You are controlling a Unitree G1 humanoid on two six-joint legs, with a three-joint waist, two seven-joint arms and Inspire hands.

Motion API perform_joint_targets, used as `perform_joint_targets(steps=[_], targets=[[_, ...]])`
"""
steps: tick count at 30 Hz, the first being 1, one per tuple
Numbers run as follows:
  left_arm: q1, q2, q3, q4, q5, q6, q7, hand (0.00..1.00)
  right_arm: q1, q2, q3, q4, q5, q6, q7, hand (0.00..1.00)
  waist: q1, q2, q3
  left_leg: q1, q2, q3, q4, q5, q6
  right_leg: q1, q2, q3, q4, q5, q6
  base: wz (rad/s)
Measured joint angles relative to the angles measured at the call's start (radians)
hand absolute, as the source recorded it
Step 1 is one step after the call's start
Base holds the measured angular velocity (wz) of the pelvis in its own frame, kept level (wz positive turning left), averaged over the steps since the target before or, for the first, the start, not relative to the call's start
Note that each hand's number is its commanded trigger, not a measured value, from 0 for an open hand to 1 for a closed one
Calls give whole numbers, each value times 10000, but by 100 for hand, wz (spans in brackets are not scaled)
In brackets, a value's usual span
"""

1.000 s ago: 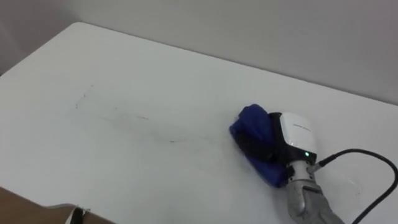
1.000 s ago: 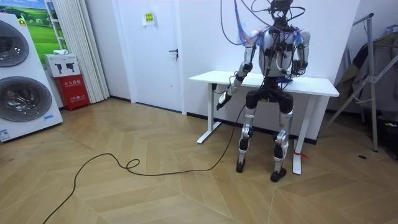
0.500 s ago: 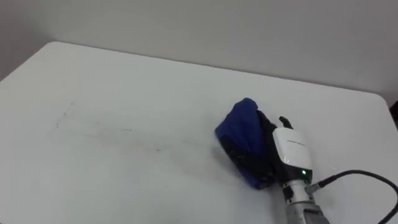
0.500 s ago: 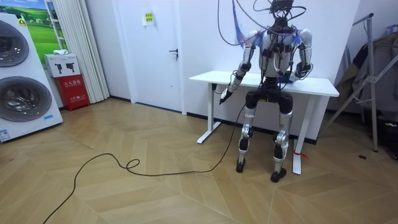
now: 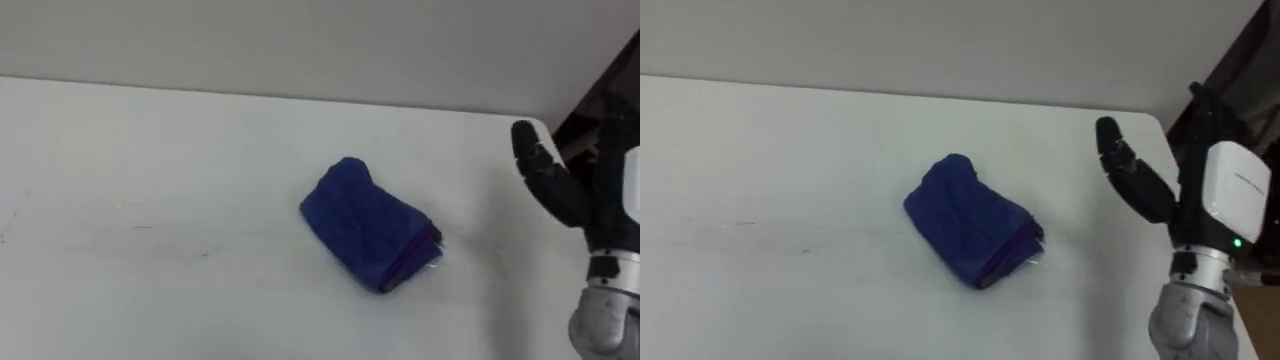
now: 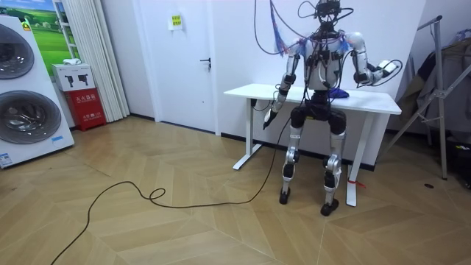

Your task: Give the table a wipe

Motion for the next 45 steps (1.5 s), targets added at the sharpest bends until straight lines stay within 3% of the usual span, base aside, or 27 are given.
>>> perform_joint_targets(steps=[7,15,20,24,26,28,32,36,40,45], targets=[[80,-5,430,122,-8,34,-20,0,287,-7,-1363,973,1586,187,-710,0,-505,-3,-2,31,13,153,-18,-18,1,-62,16,125,1,0,0,-6],[7,1,756,91,-28,142,-88,0,536,-10,-2190,3585,4069,895,-786,0,-899,-91,22,2,28,217,21,-48,-5,-115,18,197,44,-1,-1,-2],[91,79,1165,130,-26,175,-117,0,870,-18,-2591,5590,5487,949,-1054,0,-948,-113,-55,20,56,325,18,-72,-5,-204,36,283,165,-9,3,-5],[221,67,1211,199,-26,250,-115,0,925,-8,-2712,7648,6756,961,-1049,0,-1086,-158,-36,5,68,314,22,-125,-12,-175,45,271,148,-9,3,0],[342,33,1214,238,-266,320,-122,0,1009,4,-2878,8768,8048,1130,-893,0,-1163,-156,-93,32,75,315,72,-184,-11,-121,52,285,148,-26,24,0],[399,32,1311,252,-270,325,-167,0,1122,13,-3053,9460,9025,1222,-706,0,-1198,-126,-85,53,75,265,85,-203,-10,-73,52,260,144,-34,34,7],[399,14,1535,657,-248,452,-219,0,1394,197,-3527,10500,9454,1512,-108,0,-1441,-73,-107,-16,80,135,107,-244,-57,-54,53,289,132,-65,53,7],[300,-36,1393,826,-206,487,-237,0,1564,540,-3231,10826,9098,1638,413,0,-1426,-33,-111,-10,81,114,129,-225,-26,-33,49,228,155,-65,53,0],[76,-46,870,1007,-187,537,-360,0,1368,599,-1620,10965,7214,2038,990,0,-1123,88,-127,-27,82,134,264,-296,-15,-12,41,195,157,-64,52,-2],[-221,-90,-43,1500,-164,535,-341,0,516,636,-226,10854,5666,2024,1208,0,-736,325,-70,-32,81,60,275,-295,-15,45,48,139,112,-63,52,4]])
